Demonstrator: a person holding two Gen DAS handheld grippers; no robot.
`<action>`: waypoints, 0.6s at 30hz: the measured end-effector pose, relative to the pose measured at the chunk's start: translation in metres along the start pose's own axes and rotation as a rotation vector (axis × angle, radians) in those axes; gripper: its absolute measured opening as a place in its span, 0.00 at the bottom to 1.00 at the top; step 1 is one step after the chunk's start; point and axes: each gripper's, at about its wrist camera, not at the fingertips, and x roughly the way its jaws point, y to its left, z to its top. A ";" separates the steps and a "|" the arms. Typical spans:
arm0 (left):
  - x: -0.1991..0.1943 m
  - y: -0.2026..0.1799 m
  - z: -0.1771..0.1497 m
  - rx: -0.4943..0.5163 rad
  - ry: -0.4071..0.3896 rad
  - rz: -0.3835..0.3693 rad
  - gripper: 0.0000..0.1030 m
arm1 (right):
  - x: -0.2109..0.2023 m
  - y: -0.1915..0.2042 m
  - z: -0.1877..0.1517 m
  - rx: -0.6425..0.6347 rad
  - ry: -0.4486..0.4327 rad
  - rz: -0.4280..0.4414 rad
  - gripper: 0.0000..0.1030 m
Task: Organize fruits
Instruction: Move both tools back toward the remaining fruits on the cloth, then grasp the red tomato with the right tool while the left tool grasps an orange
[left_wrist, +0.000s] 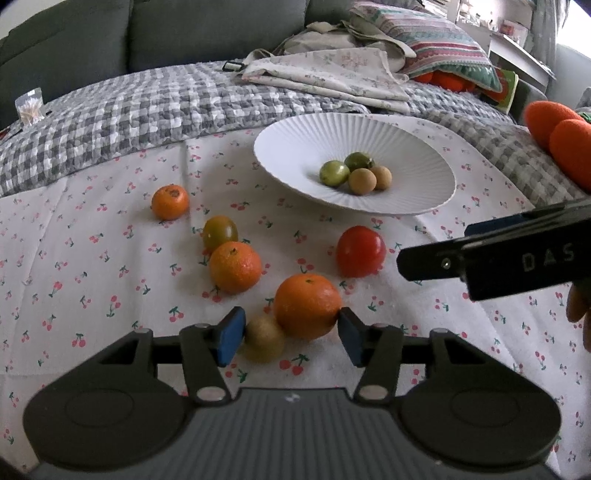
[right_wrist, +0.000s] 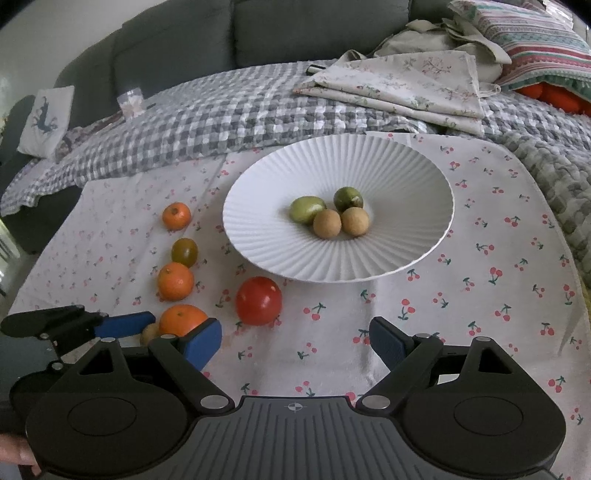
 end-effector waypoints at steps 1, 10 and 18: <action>-0.001 -0.001 0.000 0.006 -0.007 0.004 0.51 | 0.001 -0.001 0.000 0.001 0.002 -0.002 0.86; -0.020 0.015 0.010 -0.074 -0.051 -0.052 0.24 | 0.005 -0.004 0.000 0.014 0.001 0.006 0.86; -0.005 -0.003 0.000 0.011 -0.025 -0.025 0.61 | 0.011 -0.005 0.001 0.020 0.009 -0.021 0.86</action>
